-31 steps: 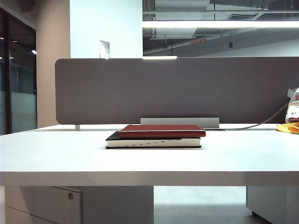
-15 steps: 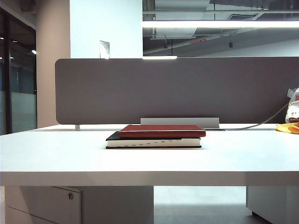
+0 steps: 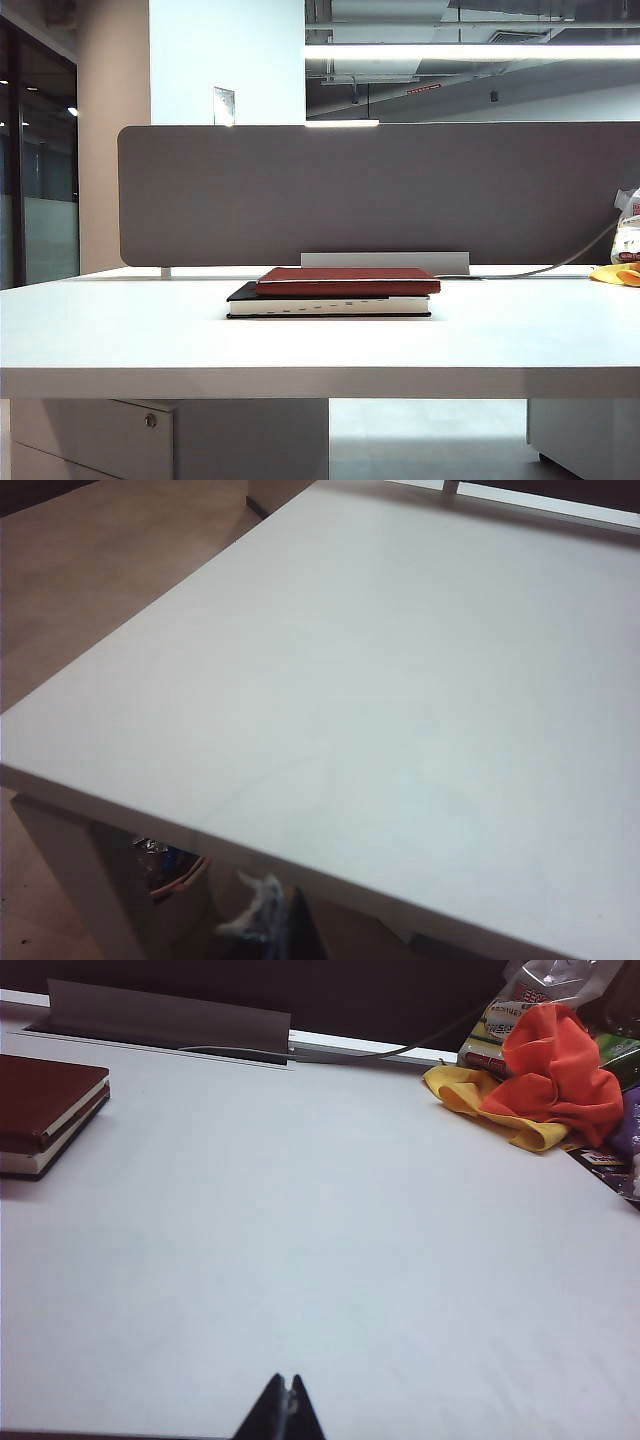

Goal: Pick up the red book and place it on top of the black book.

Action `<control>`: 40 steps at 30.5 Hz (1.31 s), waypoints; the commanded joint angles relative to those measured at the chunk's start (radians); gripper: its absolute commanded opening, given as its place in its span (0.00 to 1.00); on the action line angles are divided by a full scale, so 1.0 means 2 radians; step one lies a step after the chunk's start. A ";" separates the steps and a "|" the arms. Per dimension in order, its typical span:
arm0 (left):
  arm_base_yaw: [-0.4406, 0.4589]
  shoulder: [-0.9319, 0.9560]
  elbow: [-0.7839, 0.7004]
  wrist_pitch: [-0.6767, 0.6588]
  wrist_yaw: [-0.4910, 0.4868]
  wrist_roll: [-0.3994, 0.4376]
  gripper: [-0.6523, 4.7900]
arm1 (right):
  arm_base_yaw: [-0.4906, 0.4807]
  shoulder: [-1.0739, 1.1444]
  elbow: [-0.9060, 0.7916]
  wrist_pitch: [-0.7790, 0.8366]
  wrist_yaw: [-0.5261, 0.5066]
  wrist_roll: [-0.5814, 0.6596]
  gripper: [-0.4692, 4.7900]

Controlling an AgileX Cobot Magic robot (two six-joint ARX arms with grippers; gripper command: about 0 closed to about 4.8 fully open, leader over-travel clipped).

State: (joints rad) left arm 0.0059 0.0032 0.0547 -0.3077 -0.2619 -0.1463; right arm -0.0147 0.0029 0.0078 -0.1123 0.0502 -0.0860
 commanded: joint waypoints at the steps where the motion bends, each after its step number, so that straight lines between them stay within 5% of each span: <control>1: -0.001 0.000 0.001 -0.014 -0.002 0.002 0.11 | 0.000 0.000 -0.001 0.005 0.000 0.000 0.08; 27: -0.001 0.000 0.001 -0.013 0.001 0.004 0.11 | 0.000 0.000 -0.001 0.005 0.000 0.000 0.08; 40: -0.001 0.000 0.001 -0.013 0.047 0.056 0.11 | 0.000 0.000 -0.001 0.005 0.000 0.000 0.08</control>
State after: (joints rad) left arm 0.0059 0.0029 0.0555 -0.3096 -0.1848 -0.0406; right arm -0.0147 0.0029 0.0078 -0.1123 0.0502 -0.0860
